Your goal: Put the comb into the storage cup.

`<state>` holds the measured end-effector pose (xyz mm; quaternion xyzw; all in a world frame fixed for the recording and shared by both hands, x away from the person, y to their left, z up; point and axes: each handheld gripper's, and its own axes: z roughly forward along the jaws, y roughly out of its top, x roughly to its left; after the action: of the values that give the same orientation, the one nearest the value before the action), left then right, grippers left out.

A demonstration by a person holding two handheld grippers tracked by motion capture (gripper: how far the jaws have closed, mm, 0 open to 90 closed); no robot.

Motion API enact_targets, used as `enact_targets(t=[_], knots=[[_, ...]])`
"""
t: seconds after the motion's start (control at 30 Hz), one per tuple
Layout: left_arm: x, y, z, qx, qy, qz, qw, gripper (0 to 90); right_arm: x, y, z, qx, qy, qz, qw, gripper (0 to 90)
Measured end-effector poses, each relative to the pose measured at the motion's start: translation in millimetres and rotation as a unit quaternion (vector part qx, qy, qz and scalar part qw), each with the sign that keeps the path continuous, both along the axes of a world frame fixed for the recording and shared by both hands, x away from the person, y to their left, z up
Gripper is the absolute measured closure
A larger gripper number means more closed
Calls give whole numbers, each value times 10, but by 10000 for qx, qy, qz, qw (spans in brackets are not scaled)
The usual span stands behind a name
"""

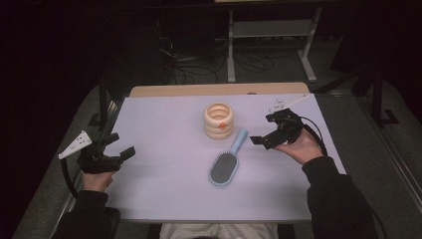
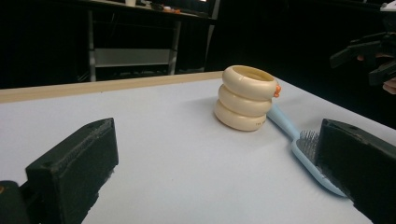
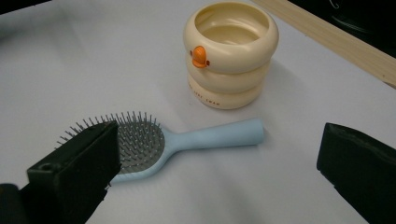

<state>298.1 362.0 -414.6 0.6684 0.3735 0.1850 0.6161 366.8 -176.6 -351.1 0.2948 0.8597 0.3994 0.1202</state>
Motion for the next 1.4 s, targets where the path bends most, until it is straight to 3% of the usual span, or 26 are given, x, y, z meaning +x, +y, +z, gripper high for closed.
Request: enact_targets(t=[0.37,0.8,1.13,1.4], knots=[[1,-1,1,3,-9,-7,10000,0,114,134,-144,-215,161,67,9996,0],[5,-5,-1,-2,-2,-26,10000,0,251,232,-282,-94,273,135,9995,40],[7,-6,-1,2,-3,-39,10000,0,350,258,-379,-21,362,173,9992,142],[10,-10,-2,1,-2,-47,10000,0,414,260,-447,-119,458,212,9987,286]])
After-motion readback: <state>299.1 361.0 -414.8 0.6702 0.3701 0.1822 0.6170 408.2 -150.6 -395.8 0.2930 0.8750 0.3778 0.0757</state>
